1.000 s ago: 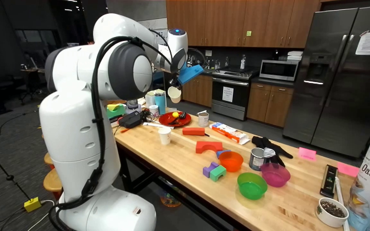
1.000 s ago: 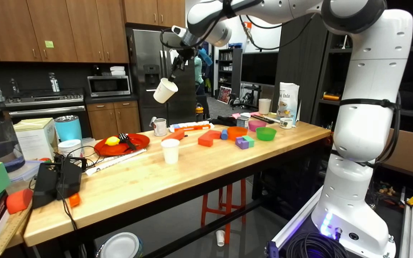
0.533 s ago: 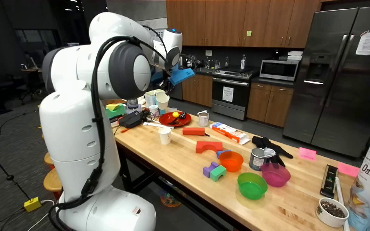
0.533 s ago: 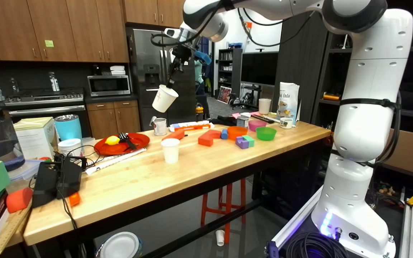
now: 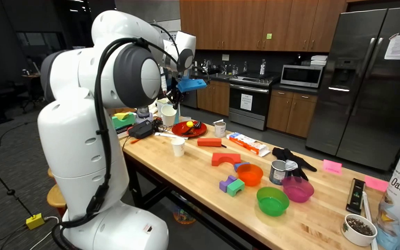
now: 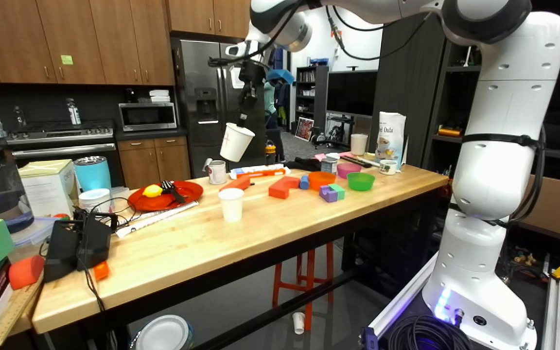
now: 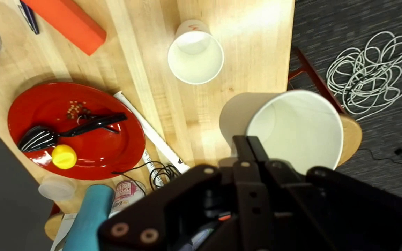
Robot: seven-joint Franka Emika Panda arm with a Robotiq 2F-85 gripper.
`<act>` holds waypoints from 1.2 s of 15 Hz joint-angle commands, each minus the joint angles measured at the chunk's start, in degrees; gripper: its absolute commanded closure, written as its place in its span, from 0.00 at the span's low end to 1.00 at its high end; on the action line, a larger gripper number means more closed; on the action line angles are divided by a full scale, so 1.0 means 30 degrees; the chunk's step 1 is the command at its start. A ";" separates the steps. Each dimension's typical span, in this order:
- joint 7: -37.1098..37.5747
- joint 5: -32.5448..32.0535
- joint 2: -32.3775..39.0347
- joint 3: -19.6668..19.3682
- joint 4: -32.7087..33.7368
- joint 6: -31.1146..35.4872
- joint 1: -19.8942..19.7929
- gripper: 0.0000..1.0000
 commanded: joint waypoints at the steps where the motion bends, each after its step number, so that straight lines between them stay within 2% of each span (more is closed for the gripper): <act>1: 0.0373 -0.0203 0.0372 -0.0016 0.0727 -0.0510 -0.0305 0.99; 10: 0.0472 -0.1899 0.2013 -0.0116 0.2879 0.0014 -0.0949 0.99; 18: -0.0352 -0.1442 0.3409 0.0143 0.4256 -0.0267 -0.1197 0.99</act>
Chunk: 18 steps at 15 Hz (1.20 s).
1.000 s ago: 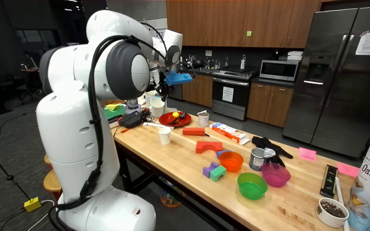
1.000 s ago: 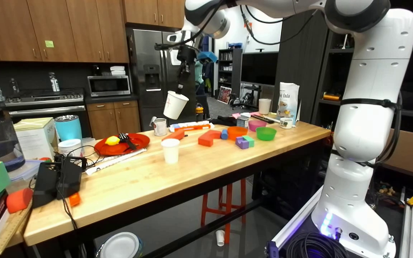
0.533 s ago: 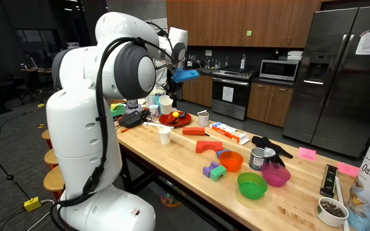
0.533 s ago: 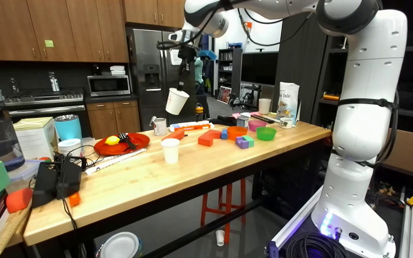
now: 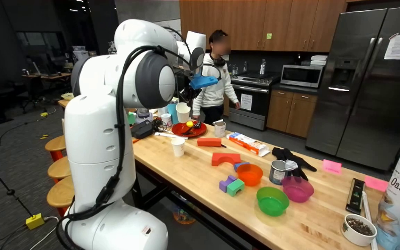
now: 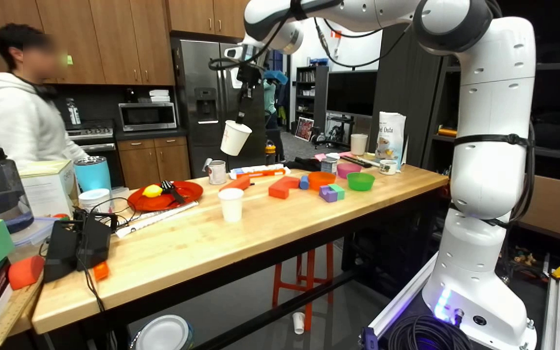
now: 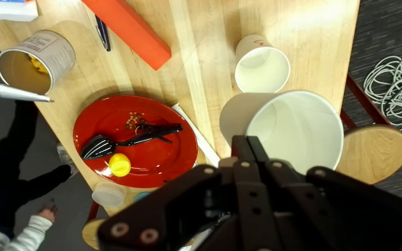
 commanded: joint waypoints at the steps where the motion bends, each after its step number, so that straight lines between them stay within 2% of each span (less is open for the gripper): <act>1: -0.0419 0.0423 0.0836 0.0246 0.1020 -0.0616 -0.0299 0.99; 13: -0.0145 0.2805 0.1065 0.0611 0.1065 -0.3852 -0.0358 0.99; 18: 0.1300 0.1548 0.1266 0.0340 0.1509 -0.4651 -0.0261 0.99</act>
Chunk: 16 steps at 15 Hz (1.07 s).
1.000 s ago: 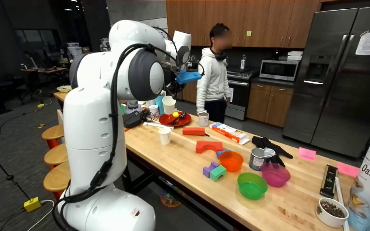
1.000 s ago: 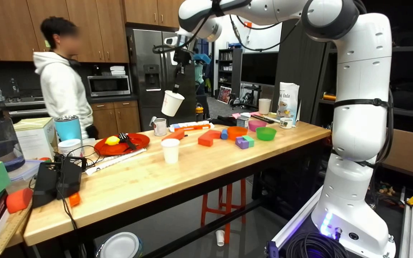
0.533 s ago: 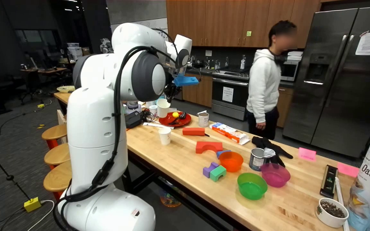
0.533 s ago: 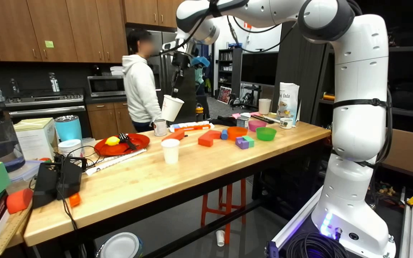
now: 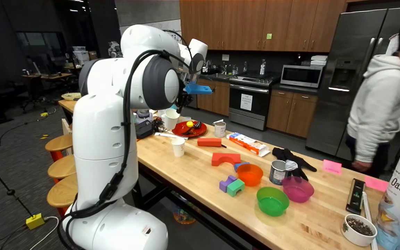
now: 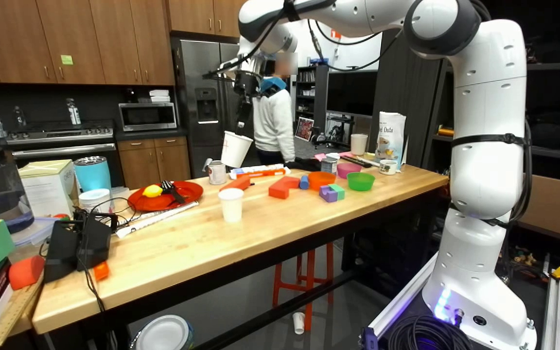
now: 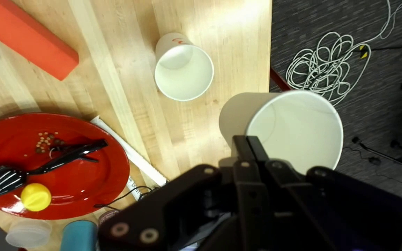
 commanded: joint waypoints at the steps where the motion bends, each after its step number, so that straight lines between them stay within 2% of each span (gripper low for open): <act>1: 0.1045 -0.0970 0.0358 -0.0022 0.1011 -0.0953 -0.0202 0.99; 11: 0.0799 -0.2357 0.1443 0.0042 0.2895 -0.1257 -0.0367 0.99; 14: 0.0848 -0.3590 0.0991 -0.0076 0.3065 -0.1088 -0.0323 0.99; 16: 0.0619 -0.5852 0.0473 -0.0272 0.3728 -0.1614 -0.0167 0.99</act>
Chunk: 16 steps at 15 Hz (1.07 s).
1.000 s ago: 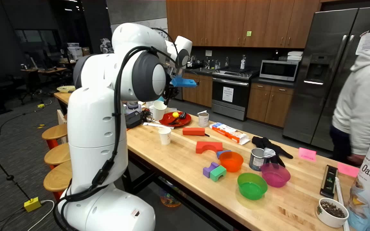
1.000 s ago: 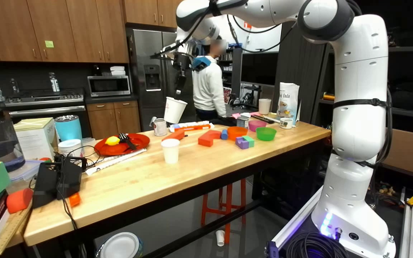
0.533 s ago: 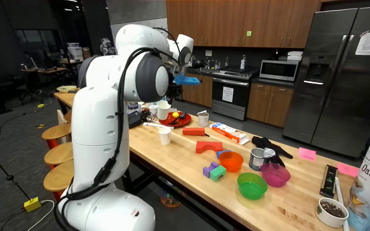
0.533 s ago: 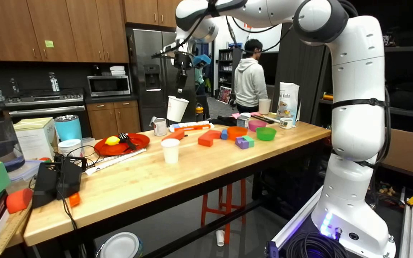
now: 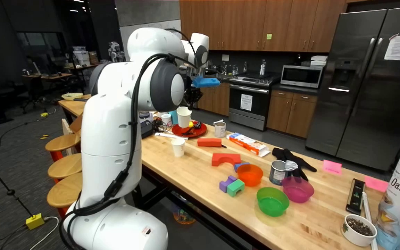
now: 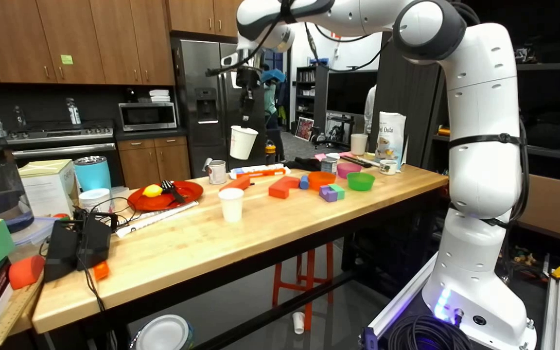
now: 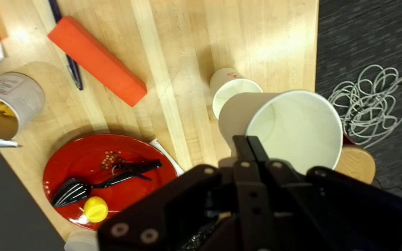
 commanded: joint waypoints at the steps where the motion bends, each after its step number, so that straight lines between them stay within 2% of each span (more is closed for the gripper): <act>1: -0.0190 -0.3416 -0.0941 -0.0273 0.1316 -0.1029 0.0073 0.99; 3: -0.0741 -0.5359 -0.1469 -0.0460 0.1986 -0.1086 0.0063 0.99; 5: -0.1391 -0.6967 -0.1821 -0.0538 0.2407 -0.0126 -0.0012 0.99; 6: -0.1784 -0.6883 -0.1790 -0.0522 0.2589 0.0345 -0.0143 0.99; 11: -0.3562 -0.2710 -0.1475 -0.0303 0.1525 0.4701 -0.0874 0.99; 16: -0.4821 0.0377 -0.0899 -0.0233 0.0567 0.5608 -0.1112 0.99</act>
